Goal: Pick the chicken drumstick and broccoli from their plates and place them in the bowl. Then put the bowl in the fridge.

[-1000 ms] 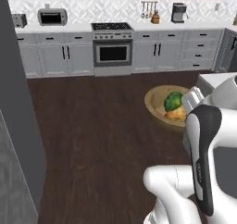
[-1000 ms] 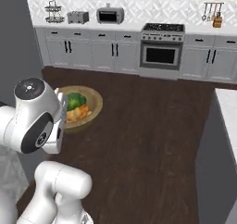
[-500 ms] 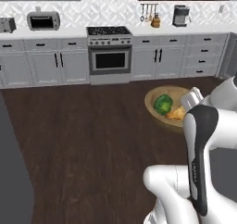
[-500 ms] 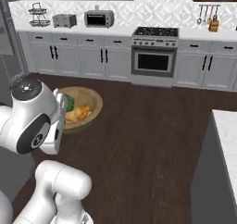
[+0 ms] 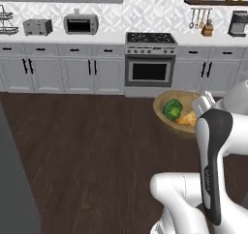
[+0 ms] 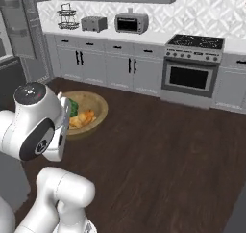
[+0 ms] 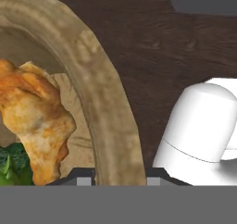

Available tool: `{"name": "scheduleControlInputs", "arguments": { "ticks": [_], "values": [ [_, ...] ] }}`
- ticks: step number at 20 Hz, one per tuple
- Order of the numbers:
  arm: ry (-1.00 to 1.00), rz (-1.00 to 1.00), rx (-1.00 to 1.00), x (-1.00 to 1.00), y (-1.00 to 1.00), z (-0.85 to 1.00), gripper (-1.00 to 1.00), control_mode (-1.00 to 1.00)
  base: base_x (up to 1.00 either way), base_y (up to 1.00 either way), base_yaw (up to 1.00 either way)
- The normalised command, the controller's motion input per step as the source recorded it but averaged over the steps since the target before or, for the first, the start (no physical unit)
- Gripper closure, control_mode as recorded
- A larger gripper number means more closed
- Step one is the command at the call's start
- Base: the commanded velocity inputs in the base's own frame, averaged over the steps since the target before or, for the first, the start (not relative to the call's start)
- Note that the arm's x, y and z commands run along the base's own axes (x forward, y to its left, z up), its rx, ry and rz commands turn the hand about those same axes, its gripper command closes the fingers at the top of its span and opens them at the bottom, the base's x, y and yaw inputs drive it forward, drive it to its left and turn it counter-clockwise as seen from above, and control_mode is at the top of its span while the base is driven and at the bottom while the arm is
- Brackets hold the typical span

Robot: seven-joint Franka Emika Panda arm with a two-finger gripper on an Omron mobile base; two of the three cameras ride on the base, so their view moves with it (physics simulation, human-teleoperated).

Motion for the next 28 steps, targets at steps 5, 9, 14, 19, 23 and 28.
{"name": "scheduleControlInputs", "arguments": {
  "ticks": [5, 9, 14, 19, 23, 28],
  "values": [
    [0.00, 0.00, 0.00, 0.00, 0.00, 0.00, 1.00, 1.00, 1.00, -0.22, 0.55],
    [0.00, 0.00, 0.00, 0.00, 0.00, 0.00, 1.00, 1.00, 1.00, -0.45, 0.50],
    [0.00, 0.00, 0.00, 0.00, 0.00, 0.00, 1.00, 1.00, 1.00, -0.50, 0.52],
    [0.00, 0.00, 0.00, 0.00, 0.00, 0.00, 1.00, 1.00, 1.00, -0.41, 0.56],
    [0.00, 0.00, 0.00, 0.00, 0.00, 0.00, 1.00, 1.00, 1.00, -0.51, 0.48],
    [0.00, 0.00, 0.00, 0.00, 0.00, 0.00, 1.00, 1.00, 1.00, -0.57, 0.48]
  ]
}}
